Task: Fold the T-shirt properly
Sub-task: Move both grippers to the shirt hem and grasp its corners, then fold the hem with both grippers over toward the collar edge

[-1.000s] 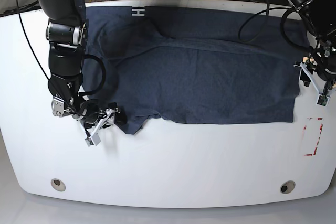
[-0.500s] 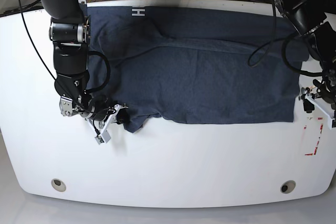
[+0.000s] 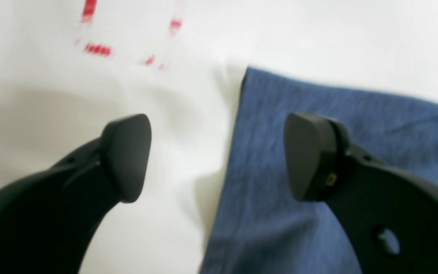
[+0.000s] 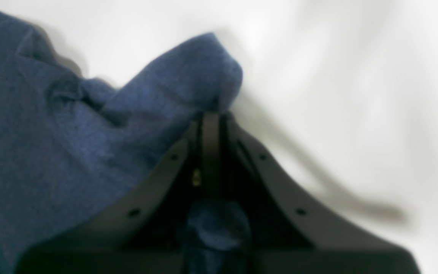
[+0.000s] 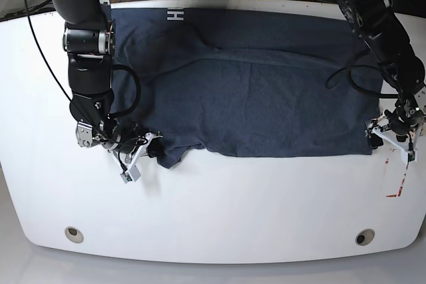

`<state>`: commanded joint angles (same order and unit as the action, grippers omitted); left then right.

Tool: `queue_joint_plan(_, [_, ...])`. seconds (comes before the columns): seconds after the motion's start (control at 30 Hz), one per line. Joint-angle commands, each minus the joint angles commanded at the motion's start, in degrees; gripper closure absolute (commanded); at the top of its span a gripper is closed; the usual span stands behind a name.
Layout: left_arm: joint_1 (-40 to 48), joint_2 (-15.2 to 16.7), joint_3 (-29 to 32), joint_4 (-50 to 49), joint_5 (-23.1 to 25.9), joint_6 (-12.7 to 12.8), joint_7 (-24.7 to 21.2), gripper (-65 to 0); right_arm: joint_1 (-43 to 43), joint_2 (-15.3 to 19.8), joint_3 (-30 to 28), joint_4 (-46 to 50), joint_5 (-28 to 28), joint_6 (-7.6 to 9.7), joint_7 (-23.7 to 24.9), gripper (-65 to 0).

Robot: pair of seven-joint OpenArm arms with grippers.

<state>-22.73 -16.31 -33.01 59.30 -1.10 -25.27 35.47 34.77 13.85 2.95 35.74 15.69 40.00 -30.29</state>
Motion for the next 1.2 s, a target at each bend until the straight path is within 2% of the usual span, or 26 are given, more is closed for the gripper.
queue_joint_plan(0.27, [-3.9, -0.1, 2.1, -10.8, 0.0, 0.0, -4.8, -50.8, -1.0, 0.0, 0.1, 0.4, 0.0, 0.0, 0.0, 0.0])
queue_joint_plan(0.57, [-6.3, 0.0, 3.3, -18.4, -0.1, -0.2, -5.1, -49.0, -3.0, 0.0, 0.1, 4.9, -0.3, 0.0, -0.1, 0.0])
queue_joint_plan(0.6, [-6.3, 0.0, 4.2, -18.4, -0.1, -0.4, -5.1, -46.7, -3.0, 0.0, 0.0, 4.9, -0.3, 0.0, -0.1, 0.0])
queue_joint_plan(0.63, [-6.3, 0.0, 5.8, -18.4, -0.1, -1.1, -5.1, -41.5, -3.0, 0.0, 0.0, 4.9, -0.3, 0.0, -0.1, 0.0])
queue_joint_plan(0.7, [-6.3, 0.0, 8.2, -18.3, -0.1, -3.3, -5.1, -28.1, -3.0, 0.0, 0.0, 4.9, -0.3, 0.0, -0.1, 0.0])
queue_joint_plan(0.73, [-6.3, 0.0, 8.6, -18.3, -0.1, -3.9, -5.2, -23.7, -3.0, 0.0, 0.0, 4.9, -0.3, 0.0, -0.1, 0.0])
queue_joint_plan(0.77, [-6.3, 0.0, 9.1, -18.3, -0.1, -4.6, -5.3, -15.6, -3.0, 0.0, 0.0, 4.9, -0.3, 0.0, -0.1, 0.0])
queue_joint_plan(0.87, [-6.3, 0.0, 9.3, -18.1, -0.1, -6.2, -5.5, -1.7, -2.9, 0.2, 0.0, 5.0, -0.3, 0.0, -0.1, 0.0])
queue_joint_plan(1.0, [-6.2, 0.1, 9.1, -13.8, -0.2, -8.6, -5.6, -0.1, -1.8, 0.4, 0.0, 7.0, -0.1, 0.0, -0.5, 0.0])
queue_joint_plan(1.13, [-5.5, 0.3, 9.1, -5.6, -0.1, -12.6, -5.5, 0.0, -1.5, 1.3, 0.1, 12.6, -0.4, 0.0, -4.8, 0.0])
queue_joint_plan(1.2, [-4.2, 0.3, 9.1, -2.4, -0.1, -13.5, -4.0, 0.0, -1.5, 1.7, 0.1, 15.8, -0.4, 0.0, -6.9, 0.0])
